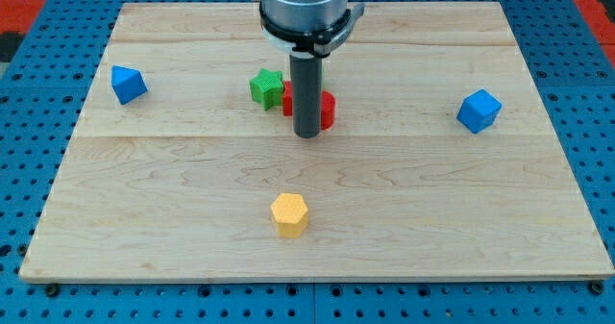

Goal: Move the yellow heart and the blue cube diagonal to each other

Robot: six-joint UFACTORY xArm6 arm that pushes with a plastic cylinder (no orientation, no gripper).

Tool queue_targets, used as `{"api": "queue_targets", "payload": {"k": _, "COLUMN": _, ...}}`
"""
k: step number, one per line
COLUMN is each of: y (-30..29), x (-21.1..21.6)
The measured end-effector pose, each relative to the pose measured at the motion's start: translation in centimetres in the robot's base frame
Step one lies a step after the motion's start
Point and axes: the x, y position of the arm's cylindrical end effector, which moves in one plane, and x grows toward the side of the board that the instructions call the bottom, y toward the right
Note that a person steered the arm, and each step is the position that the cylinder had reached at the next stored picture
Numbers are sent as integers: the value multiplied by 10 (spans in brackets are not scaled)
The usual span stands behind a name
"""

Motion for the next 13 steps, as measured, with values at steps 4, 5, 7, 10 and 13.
{"api": "queue_targets", "payload": {"k": 4, "y": 206, "x": -17}}
{"api": "queue_targets", "payload": {"k": 5, "y": 239, "x": -27}}
{"api": "queue_targets", "payload": {"k": 7, "y": 295, "x": -31}}
{"api": "queue_targets", "payload": {"k": 10, "y": 168, "x": -183}}
{"api": "queue_targets", "payload": {"k": 13, "y": -31, "x": -213}}
